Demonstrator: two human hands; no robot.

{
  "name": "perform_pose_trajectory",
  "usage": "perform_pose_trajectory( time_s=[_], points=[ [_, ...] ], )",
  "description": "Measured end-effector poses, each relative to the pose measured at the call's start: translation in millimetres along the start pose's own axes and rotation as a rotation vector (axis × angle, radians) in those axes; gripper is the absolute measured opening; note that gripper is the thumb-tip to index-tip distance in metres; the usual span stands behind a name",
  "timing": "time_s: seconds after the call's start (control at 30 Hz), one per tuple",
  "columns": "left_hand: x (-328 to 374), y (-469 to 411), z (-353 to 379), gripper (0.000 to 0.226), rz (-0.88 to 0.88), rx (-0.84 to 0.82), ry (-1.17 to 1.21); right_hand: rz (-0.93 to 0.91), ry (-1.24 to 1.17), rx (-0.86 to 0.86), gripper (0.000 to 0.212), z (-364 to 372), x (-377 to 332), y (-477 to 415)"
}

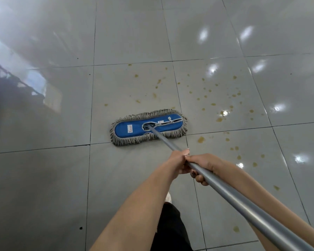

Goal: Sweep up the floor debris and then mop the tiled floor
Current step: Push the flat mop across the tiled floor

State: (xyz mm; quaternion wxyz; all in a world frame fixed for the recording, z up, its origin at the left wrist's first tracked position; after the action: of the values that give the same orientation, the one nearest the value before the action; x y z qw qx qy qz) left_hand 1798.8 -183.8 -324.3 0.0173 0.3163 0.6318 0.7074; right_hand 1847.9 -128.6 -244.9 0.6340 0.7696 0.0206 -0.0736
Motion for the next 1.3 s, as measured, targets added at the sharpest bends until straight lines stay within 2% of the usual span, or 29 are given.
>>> perform_pose_trajectory(
  time_s=[0.3,0.63,0.8,0.97,1.3],
  points=[
    [96.6,-43.0,-34.7,0.024,-0.014,0.002,0.073,-0.009,-0.024,-0.021,0.052,-9.3,-110.8,-22.7],
    [209.0,-86.9,-67.6,0.029,-0.028,-0.015,0.017,-0.014,-0.025,-0.025,0.053,-29.8,-231.4,-45.4],
    [243.7,-103.1,-74.5,0.029,-0.052,-0.021,-0.035,-0.008,-0.021,-0.012,0.053,-40.0,-267.1,-54.0],
    [271.3,-119.9,-91.3,0.03,-0.056,0.008,0.02,0.002,-0.055,-0.039,0.052,-35.7,-302.7,-61.7],
    [321.6,-161.3,-143.6,0.026,-0.031,-0.071,-0.085,0.039,-0.083,0.016,0.052,-9.0,-371.5,-76.4]
  ],
)
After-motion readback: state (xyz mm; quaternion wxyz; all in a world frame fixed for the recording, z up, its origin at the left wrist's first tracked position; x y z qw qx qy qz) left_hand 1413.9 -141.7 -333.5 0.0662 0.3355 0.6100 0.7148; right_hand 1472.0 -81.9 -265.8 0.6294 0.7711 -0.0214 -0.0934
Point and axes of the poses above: each hand's wrist, its own y-axis away from the middle knuckle, its own z-axis out of the palm, x = y × z, the point moved 4 cm from there along -y, towards the middle knuckle, and after that the axes turned 9 degrees about x, right-handed, at the moved point
